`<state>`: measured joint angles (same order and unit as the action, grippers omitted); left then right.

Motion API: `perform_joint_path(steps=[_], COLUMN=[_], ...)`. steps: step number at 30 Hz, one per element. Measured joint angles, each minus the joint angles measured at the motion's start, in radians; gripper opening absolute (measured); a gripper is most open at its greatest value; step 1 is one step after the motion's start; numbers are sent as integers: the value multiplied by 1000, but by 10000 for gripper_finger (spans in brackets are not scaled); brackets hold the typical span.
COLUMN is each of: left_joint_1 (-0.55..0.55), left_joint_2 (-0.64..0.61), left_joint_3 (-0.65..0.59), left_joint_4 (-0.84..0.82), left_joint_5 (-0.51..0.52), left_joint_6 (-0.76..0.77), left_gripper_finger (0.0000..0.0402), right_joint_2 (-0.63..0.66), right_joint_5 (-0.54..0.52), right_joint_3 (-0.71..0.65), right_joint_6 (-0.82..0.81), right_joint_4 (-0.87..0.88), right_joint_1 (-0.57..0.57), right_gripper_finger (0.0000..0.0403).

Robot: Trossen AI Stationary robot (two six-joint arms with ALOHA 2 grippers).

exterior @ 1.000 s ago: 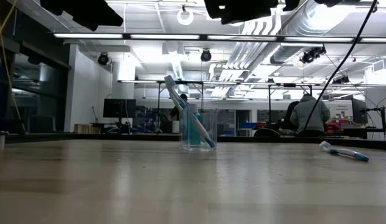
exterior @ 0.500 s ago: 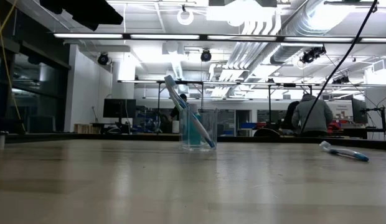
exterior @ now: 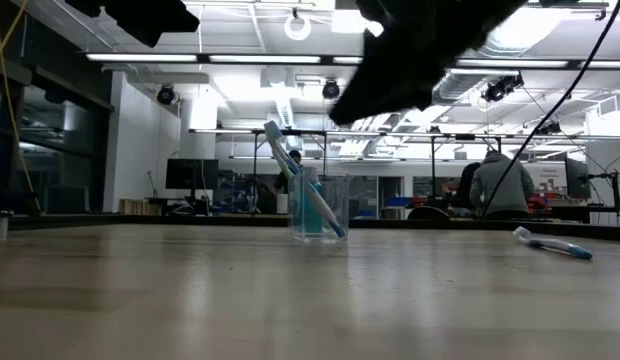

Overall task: Pick & Place toothbrushing station
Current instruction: Put the blue toothbrush into the transparent organizer

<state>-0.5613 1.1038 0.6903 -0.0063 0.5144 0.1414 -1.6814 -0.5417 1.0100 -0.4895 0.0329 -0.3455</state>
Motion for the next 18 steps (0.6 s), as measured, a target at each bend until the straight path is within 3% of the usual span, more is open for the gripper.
perform_joint_path(steps=[9,18], left_joint_1=[0,0], left_joint_2=[0,0], left_joint_3=[0,0], left_joint_4=[4,7], left_joint_5=[0,1], left_joint_6=[-17,-13], left_gripper_finger=[110,110], right_joint_2=[87,115], right_joint_5=[226,343], right_joint_3=[0,1], right_joint_6=[-503,-893], right_joint_4=[508,828], right_joint_1=[52,63], right_gripper_finger=[93,93])
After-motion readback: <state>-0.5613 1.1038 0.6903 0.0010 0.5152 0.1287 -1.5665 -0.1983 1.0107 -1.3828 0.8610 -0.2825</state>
